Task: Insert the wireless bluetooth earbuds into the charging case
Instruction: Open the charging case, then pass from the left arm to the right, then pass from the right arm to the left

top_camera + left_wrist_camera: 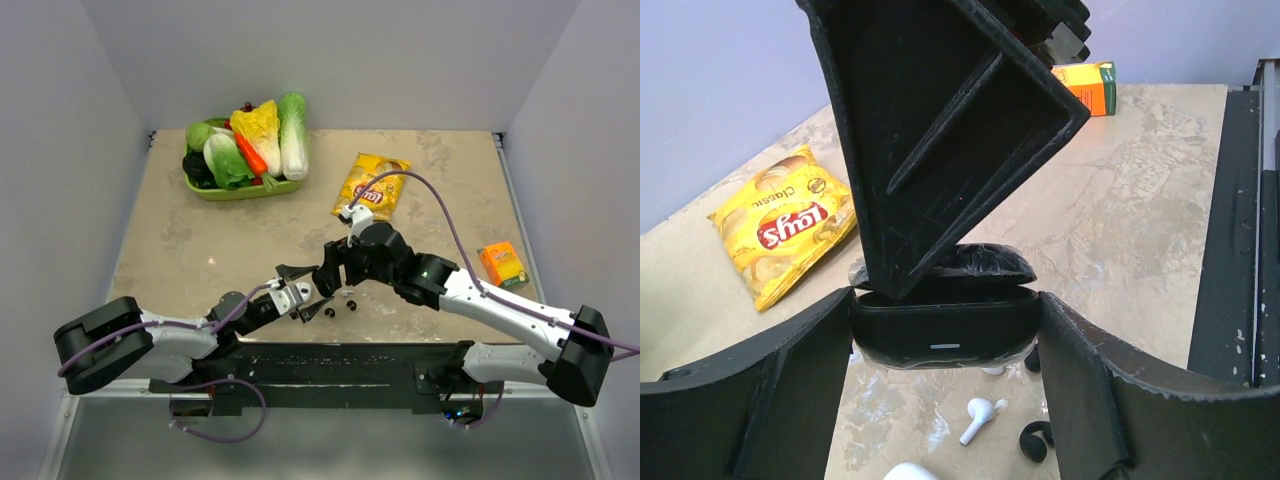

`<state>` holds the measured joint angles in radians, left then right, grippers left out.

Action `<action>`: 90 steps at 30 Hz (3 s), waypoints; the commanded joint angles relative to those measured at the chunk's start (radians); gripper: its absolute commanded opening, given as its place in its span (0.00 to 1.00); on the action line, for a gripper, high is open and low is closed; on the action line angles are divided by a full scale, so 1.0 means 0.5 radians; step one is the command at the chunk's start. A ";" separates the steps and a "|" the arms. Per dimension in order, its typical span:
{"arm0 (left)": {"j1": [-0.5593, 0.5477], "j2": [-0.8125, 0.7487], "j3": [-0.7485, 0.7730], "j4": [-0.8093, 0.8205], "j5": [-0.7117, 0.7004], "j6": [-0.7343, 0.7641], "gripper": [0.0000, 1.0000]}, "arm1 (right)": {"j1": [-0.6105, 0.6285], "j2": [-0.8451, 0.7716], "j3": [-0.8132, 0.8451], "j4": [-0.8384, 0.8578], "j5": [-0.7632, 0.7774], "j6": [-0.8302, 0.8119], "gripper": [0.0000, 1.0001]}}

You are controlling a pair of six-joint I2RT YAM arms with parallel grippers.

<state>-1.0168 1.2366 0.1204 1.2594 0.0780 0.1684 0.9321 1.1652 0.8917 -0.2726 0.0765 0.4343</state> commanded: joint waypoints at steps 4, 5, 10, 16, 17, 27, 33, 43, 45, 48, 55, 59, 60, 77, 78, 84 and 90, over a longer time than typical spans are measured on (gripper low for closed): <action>-0.010 -0.059 0.011 0.414 0.028 0.025 0.00 | -0.002 -0.081 -0.044 -0.019 0.151 0.033 0.72; -0.010 -0.059 0.011 0.408 0.028 0.025 0.00 | -0.002 -0.097 -0.047 -0.025 0.172 0.036 0.72; -0.010 -0.059 0.008 0.387 0.000 0.019 0.00 | -0.002 -0.222 -0.065 0.023 0.197 0.040 0.70; -0.010 -0.049 0.020 0.383 -0.021 0.010 0.00 | -0.002 -0.272 -0.035 0.125 0.007 0.012 0.68; -0.010 -0.043 0.023 0.383 -0.021 0.013 0.00 | -0.002 -0.248 -0.026 0.128 -0.021 0.009 0.66; -0.010 -0.043 0.048 0.399 0.003 -0.006 0.00 | -0.002 -0.100 -0.053 0.165 -0.064 0.061 0.52; -0.010 -0.043 0.042 0.405 0.004 -0.009 0.00 | -0.002 -0.085 -0.065 0.168 -0.046 0.058 0.45; -0.013 -0.049 0.029 0.429 0.010 -0.024 0.00 | -0.002 -0.048 -0.090 0.159 -0.039 0.058 0.37; -0.013 -0.046 0.026 0.432 0.007 -0.024 0.00 | -0.002 -0.036 -0.093 0.149 -0.046 0.055 0.36; -0.013 -0.049 0.029 0.432 0.010 -0.024 0.00 | -0.002 -0.036 -0.099 0.143 -0.036 0.052 0.32; -0.013 -0.040 0.020 0.432 -0.024 -0.073 0.04 | -0.005 -0.100 -0.075 0.107 0.065 -0.010 0.10; -0.013 -0.040 0.011 0.423 -0.085 -0.131 0.24 | -0.002 -0.183 -0.029 0.039 0.148 -0.123 0.00; -0.013 -0.040 0.014 0.402 -0.110 -0.143 0.35 | -0.002 -0.195 -0.016 0.002 0.163 -0.144 0.00; -0.010 -0.255 0.201 -0.298 -0.325 -0.456 1.00 | 0.004 -0.358 0.248 -0.252 0.289 -0.586 0.00; -0.007 -0.276 0.201 -0.310 -0.304 -0.487 1.00 | 0.019 -0.358 0.254 -0.256 0.307 -0.599 0.00; 0.098 -0.491 0.314 -0.589 0.250 -0.711 1.00 | 0.301 -0.339 0.281 -0.298 0.672 -0.804 0.00; 0.395 -0.372 0.578 -0.739 1.110 -0.966 1.00 | 0.611 -0.278 0.343 -0.409 1.000 -0.976 0.00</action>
<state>-0.8879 1.0111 0.3088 0.9360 0.2996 -0.2008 1.1759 1.0214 1.0080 -0.4477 0.4412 0.0303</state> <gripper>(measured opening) 0.997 0.037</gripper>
